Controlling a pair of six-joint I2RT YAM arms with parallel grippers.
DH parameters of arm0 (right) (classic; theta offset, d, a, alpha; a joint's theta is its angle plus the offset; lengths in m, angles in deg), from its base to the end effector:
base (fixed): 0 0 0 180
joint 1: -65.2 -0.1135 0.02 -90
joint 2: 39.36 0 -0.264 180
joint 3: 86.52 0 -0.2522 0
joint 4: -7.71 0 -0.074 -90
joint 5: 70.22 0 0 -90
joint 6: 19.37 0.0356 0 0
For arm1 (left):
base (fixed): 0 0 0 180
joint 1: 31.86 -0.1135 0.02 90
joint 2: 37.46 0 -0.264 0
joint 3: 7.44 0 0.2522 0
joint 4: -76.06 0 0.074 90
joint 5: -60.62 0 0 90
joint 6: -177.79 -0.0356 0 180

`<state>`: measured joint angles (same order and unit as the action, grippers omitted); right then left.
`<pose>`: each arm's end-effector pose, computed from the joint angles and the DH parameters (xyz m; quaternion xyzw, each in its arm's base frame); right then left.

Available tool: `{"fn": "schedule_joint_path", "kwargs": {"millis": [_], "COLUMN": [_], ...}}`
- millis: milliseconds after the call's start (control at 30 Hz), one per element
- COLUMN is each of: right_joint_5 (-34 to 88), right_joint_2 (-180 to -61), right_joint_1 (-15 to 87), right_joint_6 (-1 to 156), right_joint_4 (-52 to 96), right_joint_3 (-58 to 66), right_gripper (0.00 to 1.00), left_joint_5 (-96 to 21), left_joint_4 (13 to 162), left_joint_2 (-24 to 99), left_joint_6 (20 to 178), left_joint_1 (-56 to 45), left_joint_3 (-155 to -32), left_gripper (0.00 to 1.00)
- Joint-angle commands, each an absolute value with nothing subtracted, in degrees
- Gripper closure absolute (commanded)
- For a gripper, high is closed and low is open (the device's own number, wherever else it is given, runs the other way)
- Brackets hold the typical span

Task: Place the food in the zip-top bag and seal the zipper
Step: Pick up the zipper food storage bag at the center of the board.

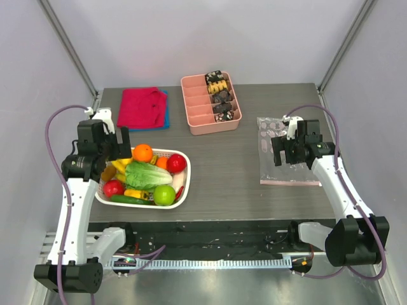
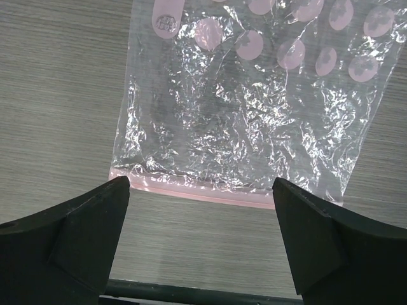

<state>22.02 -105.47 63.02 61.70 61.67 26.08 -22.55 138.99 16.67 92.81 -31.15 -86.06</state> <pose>0.2314 0.0102 0.2734 -0.0979 0.9422 -0.0004 0.3205 0.1805 0.0020 0.3640 -0.0597 0.8973 0.0319 0.4363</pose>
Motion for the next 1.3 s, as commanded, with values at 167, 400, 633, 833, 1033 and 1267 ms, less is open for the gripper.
{"fn": "schedule_joint_path", "kwargs": {"millis": [167, 400, 633, 833, 1033, 1267], "right_joint_5": [26.1, 27.25, 21.19, 20.04, 18.46, 19.07], "right_joint_2": [-107.83, -110.64, -115.82, -121.96, -129.61, -138.31], "right_joint_1": [63.17, 63.17, 63.09, 63.09, 62.73, 62.73], "right_joint_6": [59.39, 45.97, 33.56, 28.62, 25.81, 24.31], "right_joint_4": [64.0, 70.68, 74.64, 70.43, 67.7, 66.91], "right_joint_3": [24.09, 21.81, 22.15, 24.17, 22.33, 20.57], "right_gripper": [0.0, 0.0, 0.0, 0.02, 0.06, 0.27], "left_joint_5": [-19.45, -24.62, -31.84, -33.5, -35.44, -35.79], "left_joint_4": [132.55, 132.0, 131.39, 132.01, 130.69, 130.25], "left_joint_2": [15.11, 14.48, 14.91, 17.12, 16.5, 17.12], "left_joint_6": [92.98, 90.69, 89.28, 88.58, 88.67, 89.02], "left_joint_1": [-31.42, -31.42, -31.33, -31.24, -30.81, -30.45], "left_joint_3": [-86.78, -86.85, -88.35, -88.97, -87.91, -87.65], "left_gripper": [0.0, 0.0, 0.0, 0.0, 0.0, 0.0]}}
